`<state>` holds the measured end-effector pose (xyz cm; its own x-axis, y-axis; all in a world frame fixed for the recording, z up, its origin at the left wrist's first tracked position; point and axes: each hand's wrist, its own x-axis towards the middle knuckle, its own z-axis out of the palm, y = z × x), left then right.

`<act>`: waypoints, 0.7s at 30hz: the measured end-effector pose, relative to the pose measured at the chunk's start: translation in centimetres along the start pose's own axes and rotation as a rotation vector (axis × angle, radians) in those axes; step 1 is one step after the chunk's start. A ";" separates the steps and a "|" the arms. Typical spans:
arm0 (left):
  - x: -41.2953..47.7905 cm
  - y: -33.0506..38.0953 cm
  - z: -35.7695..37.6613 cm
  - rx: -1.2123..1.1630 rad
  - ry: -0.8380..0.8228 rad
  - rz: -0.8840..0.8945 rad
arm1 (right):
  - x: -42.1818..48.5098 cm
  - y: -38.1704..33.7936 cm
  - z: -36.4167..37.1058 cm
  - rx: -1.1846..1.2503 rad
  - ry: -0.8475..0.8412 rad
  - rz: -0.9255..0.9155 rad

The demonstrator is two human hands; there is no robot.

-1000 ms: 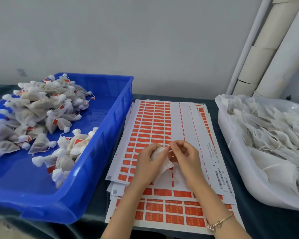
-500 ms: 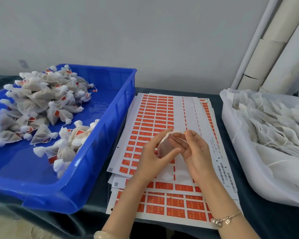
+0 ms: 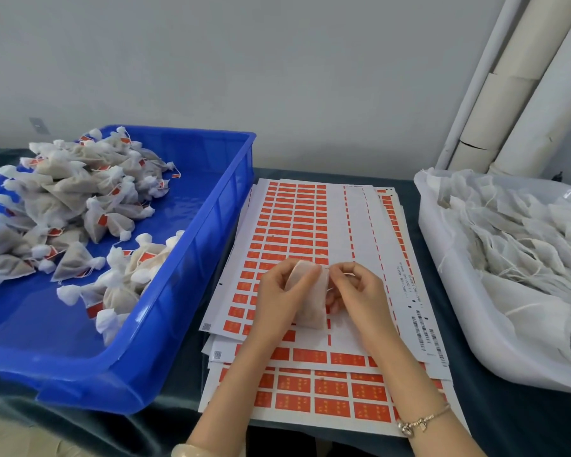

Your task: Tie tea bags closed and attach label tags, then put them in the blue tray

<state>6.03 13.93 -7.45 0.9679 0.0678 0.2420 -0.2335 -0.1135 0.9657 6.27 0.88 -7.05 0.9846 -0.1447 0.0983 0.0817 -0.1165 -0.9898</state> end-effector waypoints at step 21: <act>-0.7 1.4 -0.1 -0.070 -0.086 0.000 | -0.6 -1.7 -0.5 0.189 -0.043 -0.049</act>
<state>4.96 13.85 -6.24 0.9716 -0.0177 0.2361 -0.2367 -0.0434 0.9706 5.44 0.65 -5.41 0.9840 -0.1011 0.1465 0.1534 0.0648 -0.9860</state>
